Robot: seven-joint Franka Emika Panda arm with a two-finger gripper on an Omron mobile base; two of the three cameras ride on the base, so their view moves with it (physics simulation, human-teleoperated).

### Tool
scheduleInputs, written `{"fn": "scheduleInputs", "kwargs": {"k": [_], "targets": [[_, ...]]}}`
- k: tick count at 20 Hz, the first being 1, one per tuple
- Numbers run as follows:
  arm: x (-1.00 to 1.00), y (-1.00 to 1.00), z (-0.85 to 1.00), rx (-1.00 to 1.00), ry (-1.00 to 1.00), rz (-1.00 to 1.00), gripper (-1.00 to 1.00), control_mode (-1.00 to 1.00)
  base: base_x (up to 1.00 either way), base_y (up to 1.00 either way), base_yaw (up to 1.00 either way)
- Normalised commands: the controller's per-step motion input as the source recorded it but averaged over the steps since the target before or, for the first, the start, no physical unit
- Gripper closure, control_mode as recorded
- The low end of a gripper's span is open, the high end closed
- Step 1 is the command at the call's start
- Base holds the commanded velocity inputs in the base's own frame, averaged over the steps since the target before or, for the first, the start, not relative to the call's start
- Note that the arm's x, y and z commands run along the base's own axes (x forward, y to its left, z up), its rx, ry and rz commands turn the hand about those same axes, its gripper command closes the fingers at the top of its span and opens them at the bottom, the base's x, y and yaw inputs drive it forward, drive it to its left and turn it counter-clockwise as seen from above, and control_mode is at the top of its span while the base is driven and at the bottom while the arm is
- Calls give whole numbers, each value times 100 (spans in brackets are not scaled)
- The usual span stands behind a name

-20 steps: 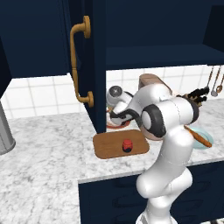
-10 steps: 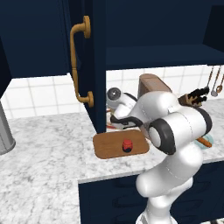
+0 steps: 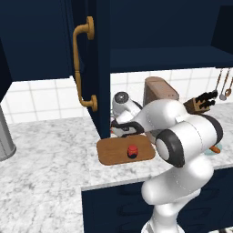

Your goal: From the different types of pastries on the counter, select a croissant and place it on the cutting board. Then retrieve a jar of jam from the cabinet and place it alongside the croissant on the cutting board.

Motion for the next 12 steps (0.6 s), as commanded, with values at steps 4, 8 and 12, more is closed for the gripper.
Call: {"fn": "scheduleInputs", "kwargs": {"k": [4, 8, 12], "targets": [[0, 7, 34, 22, 31, 0, 100, -100, 0, 0, 0], [-7, 15, 51, 17, 30, 0, 100, -100, 0, 0, 0], [-10, 6, -4, 0, 5, 0, 100, -100, 0, 0, 0]]}}
